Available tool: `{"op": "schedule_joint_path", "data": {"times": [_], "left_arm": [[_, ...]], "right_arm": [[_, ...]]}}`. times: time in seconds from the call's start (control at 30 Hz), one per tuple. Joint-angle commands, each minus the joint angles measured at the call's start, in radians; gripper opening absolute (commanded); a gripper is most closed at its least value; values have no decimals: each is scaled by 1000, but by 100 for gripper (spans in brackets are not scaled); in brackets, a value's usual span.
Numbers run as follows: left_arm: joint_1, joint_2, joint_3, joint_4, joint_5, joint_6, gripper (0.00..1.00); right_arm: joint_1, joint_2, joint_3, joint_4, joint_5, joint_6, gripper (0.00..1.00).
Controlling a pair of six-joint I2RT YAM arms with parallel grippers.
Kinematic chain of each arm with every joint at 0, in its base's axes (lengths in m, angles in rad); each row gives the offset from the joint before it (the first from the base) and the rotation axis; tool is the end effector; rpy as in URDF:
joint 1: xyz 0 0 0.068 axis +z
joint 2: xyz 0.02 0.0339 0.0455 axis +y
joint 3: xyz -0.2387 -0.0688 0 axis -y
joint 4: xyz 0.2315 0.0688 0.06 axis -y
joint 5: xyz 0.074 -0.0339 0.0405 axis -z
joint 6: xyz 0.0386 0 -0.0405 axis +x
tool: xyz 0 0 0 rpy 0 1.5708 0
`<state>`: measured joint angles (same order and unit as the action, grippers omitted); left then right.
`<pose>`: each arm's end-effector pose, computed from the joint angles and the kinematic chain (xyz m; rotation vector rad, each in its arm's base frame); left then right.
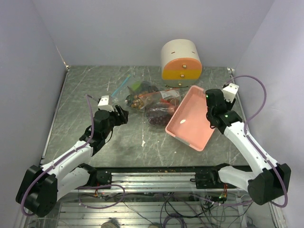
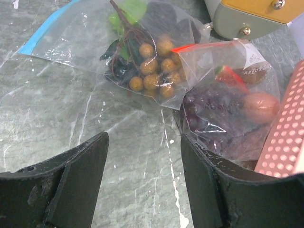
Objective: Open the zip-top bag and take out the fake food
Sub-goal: Place the bin at the center of the board.
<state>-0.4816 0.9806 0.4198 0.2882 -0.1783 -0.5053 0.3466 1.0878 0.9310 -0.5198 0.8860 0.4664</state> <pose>0.2008 -0.0972 0.2094 -0.1488 1.8656 -0.5241 0.2207 0.0479 0.2864 0.5625 1.9301 -0.4826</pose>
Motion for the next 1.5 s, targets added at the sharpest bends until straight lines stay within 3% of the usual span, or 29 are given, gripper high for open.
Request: {"op": "schedule_joint_path", "data": {"times": [0.0, 0.1, 0.27, 0.53, 0.77, 0.9, 0.97, 1.1, 1.23, 1.33, 1.47], "left_arm": [[-8, -12, 37, 16, 9, 2, 73], [-8, -16, 37, 15, 13, 2, 73], [-8, 6, 43, 22, 40, -1, 73], [-9, 30, 49, 26, 48, -6, 73], [-9, 30, 50, 22, 43, -3, 73], [-9, 35, 52, 19, 42, -1, 73], [-9, 38, 53, 19, 42, -1, 73], [-9, 44, 56, 19, 46, -1, 72], [-9, 50, 57, 22, 52, -3, 72], [-8, 57, 60, 25, 59, -5, 72], [-9, 63, 58, 29, 64, -7, 72]], "right_arm": [[-25, 63, -16, 22, 14, 27, 51], [-26, 67, -41, 49, -46, 20, 61], [-27, 49, -74, 95, -177, 22, 63], [-25, -2, -161, 291, -621, 79, 63], [-22, 114, -172, 391, -773, 104, 63], [-12, 175, -159, 403, -778, 85, 64], [-5, 202, -150, 394, -765, 75, 57], [6, 219, -144, 382, -728, 53, 32], [13, 220, -124, 353, -705, 25, 14], [37, 212, -113, 333, -691, 16, 5], [115, 215, -84, 300, -620, 11, 1]]}}
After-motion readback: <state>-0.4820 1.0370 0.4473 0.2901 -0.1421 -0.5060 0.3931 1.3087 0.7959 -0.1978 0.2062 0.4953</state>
